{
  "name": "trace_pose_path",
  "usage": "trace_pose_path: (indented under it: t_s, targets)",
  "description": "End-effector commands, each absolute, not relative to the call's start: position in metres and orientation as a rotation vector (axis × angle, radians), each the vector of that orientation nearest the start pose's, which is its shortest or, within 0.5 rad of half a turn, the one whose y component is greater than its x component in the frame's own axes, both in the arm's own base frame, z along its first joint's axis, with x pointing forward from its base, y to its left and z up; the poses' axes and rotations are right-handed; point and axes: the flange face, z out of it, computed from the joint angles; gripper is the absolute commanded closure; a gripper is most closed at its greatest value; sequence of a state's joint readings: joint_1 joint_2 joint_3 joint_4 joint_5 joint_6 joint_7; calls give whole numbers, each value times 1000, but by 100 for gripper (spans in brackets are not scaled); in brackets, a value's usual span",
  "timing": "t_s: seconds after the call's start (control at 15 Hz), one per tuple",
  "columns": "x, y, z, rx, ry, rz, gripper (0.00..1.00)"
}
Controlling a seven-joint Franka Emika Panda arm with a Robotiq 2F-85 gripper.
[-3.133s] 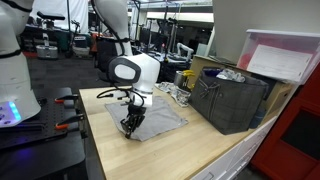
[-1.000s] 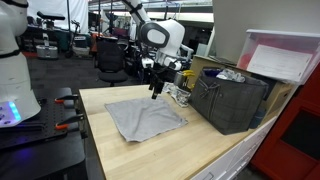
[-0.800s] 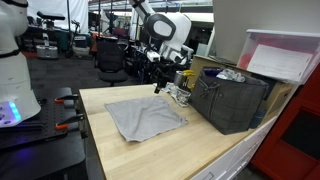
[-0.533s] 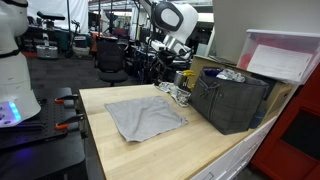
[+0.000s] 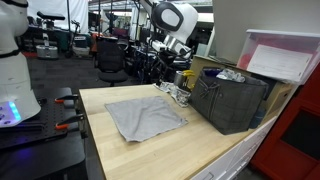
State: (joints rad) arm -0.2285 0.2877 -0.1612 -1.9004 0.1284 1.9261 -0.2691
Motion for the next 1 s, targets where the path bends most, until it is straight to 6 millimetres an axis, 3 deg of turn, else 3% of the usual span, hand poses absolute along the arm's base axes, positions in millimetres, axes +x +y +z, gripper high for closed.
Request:
trace_pose_path:
  t_s: [0.0,0.27,0.6,0.93]
  targets:
    - [549,-199,371,-2972,262,99,0]
    - [552,-186,414,-2964,266,-91,0]
    - [544,-180,467,-2945,255,-204,0]
    - [536,-178,493,-2928,248,-202,0]
